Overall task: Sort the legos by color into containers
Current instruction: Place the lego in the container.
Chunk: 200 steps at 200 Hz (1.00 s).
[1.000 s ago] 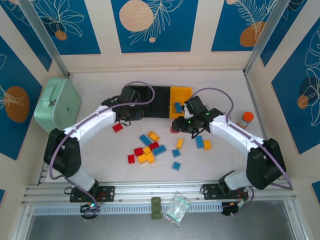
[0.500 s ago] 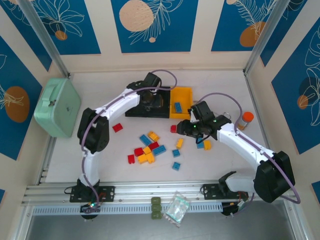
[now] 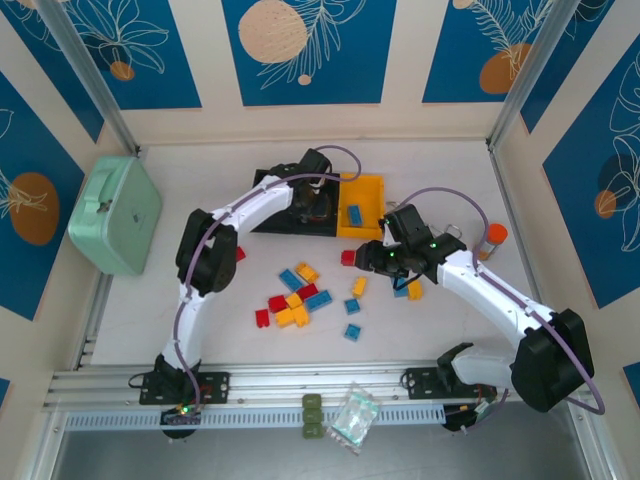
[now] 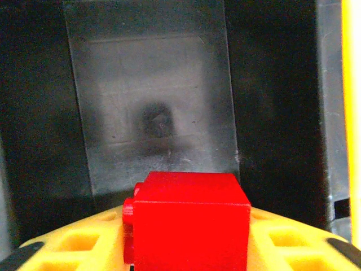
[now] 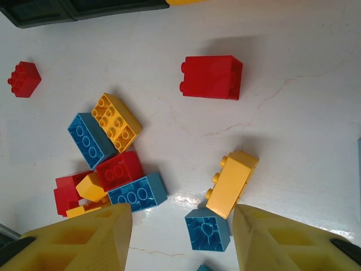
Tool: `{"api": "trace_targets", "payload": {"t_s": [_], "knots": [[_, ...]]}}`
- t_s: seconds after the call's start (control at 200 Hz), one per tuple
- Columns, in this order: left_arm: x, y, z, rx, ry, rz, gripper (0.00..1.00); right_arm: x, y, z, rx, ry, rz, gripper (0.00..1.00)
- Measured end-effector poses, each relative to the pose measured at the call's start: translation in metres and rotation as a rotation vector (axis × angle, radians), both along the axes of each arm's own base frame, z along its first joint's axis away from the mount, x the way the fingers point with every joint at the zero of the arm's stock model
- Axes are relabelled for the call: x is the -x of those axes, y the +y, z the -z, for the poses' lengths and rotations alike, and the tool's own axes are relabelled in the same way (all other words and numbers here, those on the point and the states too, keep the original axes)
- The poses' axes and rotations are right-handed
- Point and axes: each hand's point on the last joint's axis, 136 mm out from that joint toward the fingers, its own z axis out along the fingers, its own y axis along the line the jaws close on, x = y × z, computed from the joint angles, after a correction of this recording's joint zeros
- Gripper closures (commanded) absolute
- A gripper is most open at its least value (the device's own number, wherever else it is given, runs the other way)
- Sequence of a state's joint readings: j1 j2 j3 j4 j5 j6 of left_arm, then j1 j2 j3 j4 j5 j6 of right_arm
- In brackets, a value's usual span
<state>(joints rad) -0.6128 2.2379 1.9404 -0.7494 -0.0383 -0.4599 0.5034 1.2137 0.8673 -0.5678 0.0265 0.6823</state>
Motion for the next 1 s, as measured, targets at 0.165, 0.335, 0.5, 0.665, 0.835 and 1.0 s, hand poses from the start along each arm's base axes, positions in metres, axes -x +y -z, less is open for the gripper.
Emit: {"api": "trace_targets", "payload": {"t_s": [0.165, 0.335, 0.5, 0.665, 0.835, 1.0], "knots": [[0.0, 0.0, 0.0, 0.0, 0.001, 0.001, 0.39, 0.0, 0.0, 0.001, 0.001, 0.002, 0.0, 0.49], [0.001, -0.002, 0.0, 0.001, 0.0, 0.003, 0.39, 0.001, 0.0, 0.002, 0.001, 0.002, 0.001, 0.49], [0.003, -0.005, -0.013, 0.018, -0.016, 0.01, 0.4, 0.001, -0.001, 0.002, 0.005, 0.002, 0.002, 0.49], [0.015, -0.008, -0.052, 0.073, -0.065, 0.031, 0.4, 0.0, -0.004, 0.003, 0.015, 0.003, 0.012, 0.47], [0.037, 0.001, -0.085, 0.119, -0.111, 0.045, 0.4, 0.001, -0.006, 0.005, 0.025, 0.012, 0.016, 0.47], [0.068, 0.024, -0.083, 0.112, -0.102, 0.045, 0.41, 0.002, -0.007, 0.007, 0.03, 0.022, 0.016, 0.47]]}}
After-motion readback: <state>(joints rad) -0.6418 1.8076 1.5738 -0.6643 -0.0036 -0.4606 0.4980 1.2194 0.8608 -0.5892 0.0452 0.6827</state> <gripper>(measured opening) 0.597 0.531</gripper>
